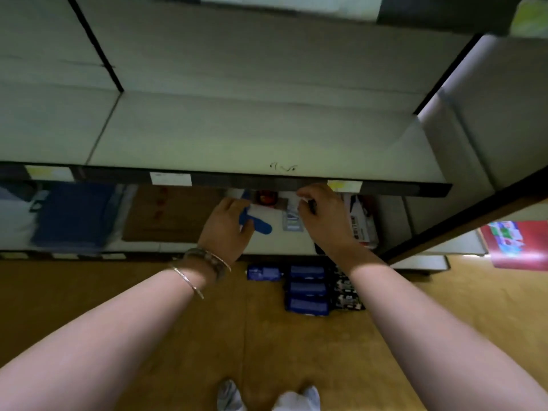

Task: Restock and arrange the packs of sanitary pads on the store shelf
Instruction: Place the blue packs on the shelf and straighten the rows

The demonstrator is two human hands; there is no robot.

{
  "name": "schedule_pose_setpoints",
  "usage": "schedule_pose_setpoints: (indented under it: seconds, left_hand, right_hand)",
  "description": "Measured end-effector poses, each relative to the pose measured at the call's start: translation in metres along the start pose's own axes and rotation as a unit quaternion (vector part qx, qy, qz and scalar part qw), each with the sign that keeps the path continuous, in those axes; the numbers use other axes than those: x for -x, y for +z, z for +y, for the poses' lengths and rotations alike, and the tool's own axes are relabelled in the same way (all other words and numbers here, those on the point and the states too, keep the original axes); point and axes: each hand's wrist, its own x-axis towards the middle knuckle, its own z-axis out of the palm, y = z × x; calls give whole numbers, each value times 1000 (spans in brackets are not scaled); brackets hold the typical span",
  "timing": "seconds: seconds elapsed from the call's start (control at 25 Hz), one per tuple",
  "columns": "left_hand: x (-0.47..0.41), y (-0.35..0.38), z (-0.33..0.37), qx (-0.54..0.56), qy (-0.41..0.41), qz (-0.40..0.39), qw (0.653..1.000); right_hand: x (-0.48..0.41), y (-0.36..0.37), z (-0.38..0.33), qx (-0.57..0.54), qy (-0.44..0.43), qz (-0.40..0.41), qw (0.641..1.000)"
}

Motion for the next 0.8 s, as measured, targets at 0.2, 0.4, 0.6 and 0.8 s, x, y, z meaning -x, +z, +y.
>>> schedule_pose_setpoints:
  seconds: [0.2,0.4,0.6,0.8]
  left_hand:
    - [-10,97,-51,26,-41,-30,998]
    - [-16,203,-115,34,-60,-49,996]
    - [-15,293,-181,-20,-48,-63,997]
    - [-17,361,-240,-20,-64,-78,995]
  right_hand:
    - [11,77,94,-1,7,-53,999]
    - [29,158,184,5,18,-103,995]
    - [46,245,270,27,19,-141,989]
    - [52,327,342,87,18,-188,978]
